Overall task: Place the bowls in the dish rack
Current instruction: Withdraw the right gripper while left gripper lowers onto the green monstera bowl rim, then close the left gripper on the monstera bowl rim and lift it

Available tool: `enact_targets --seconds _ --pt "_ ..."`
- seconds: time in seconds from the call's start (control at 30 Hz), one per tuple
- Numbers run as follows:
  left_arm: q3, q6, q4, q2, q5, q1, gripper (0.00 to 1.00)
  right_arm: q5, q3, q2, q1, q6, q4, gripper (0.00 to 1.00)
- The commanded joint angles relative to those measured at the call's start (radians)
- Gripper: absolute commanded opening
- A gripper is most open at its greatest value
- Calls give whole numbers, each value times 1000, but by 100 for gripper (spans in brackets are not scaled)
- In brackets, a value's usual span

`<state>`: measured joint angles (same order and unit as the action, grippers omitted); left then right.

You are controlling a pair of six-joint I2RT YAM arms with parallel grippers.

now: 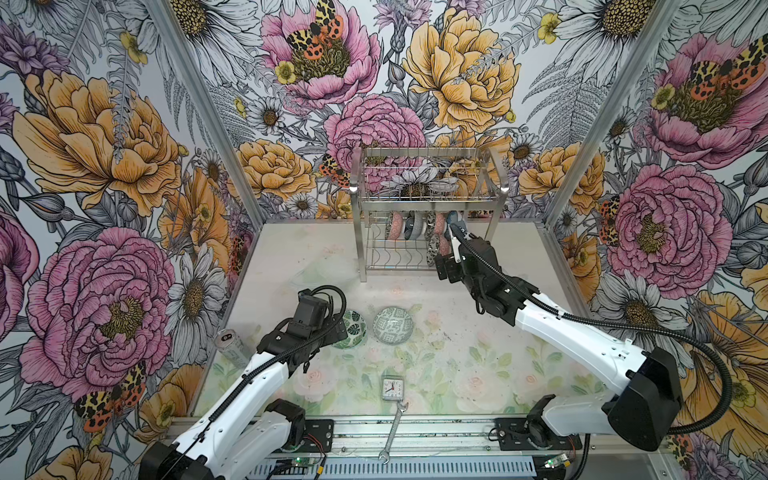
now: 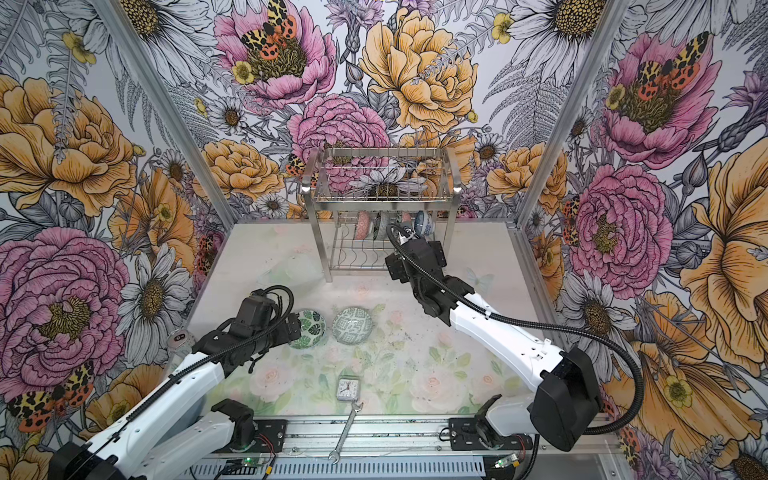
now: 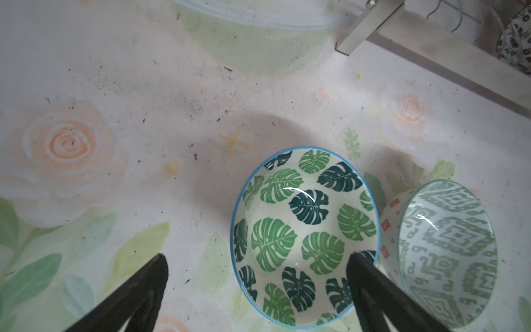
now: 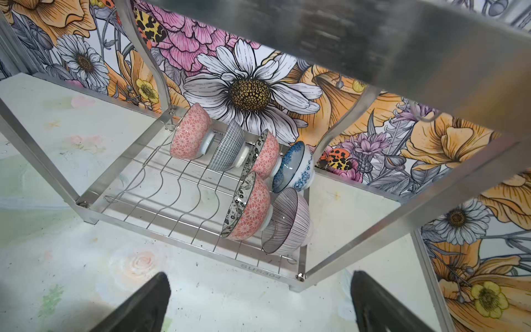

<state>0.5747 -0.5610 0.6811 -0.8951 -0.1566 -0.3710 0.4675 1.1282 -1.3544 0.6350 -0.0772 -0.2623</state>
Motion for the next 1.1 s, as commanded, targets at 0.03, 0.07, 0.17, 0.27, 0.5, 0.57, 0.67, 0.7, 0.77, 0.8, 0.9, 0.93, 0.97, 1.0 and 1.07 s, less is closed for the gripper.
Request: enact_targets --seconds 0.03,0.07,0.17,0.27,0.5,0.57,0.67,0.7,0.77,0.8,0.9,0.93,0.97,1.0,1.07 --pt "-43 -45 -34 13 -21 -3 99 -18 -10 13 -5 -53 -38 100" --pt "-54 -48 -44 10 -13 -1 99 -18 -11 13 -7 -56 -40 100" --pt "-78 -53 -70 1 3 2 99 -17 -16 13 -8 -58 -40 100" --pt "-94 -58 -90 -7 10 1 99 -20 -16 12 -13 -59 -41 100" --pt "-125 -65 -159 -50 39 3 91 -33 -15 7 -26 -62 -41 100" --pt "-131 -66 -177 -70 44 5 86 -36 -15 7 -27 -63 -40 100" --pt "-137 -63 -206 -100 55 4 79 -38 -21 6 -31 -64 -40 100" --pt "-139 -62 -216 -111 58 7 77 -39 -21 6 -32 -64 -40 100" --pt "-144 -62 -235 -134 63 6 71 -42 -21 5 -34 -64 -41 100" --pt "-146 -62 -246 -144 65 7 67 -43 -21 5 -36 -66 -41 100" --pt "-142 -59 -254 -166 68 6 59 -48 -21 3 -37 -68 -40 100" --pt "-141 -60 -254 -168 66 6 57 -49 -21 3 -38 -68 -40 100" --pt "-140 -62 -256 -168 64 7 54 -50 -21 2 -38 -68 -40 100" --pt "-141 -62 -255 -168 62 7 49 -51 -21 2 -38 -68 -41 100" --pt "-142 -63 -255 -166 62 7 43 -51 -22 2 -40 -66 -40 100"
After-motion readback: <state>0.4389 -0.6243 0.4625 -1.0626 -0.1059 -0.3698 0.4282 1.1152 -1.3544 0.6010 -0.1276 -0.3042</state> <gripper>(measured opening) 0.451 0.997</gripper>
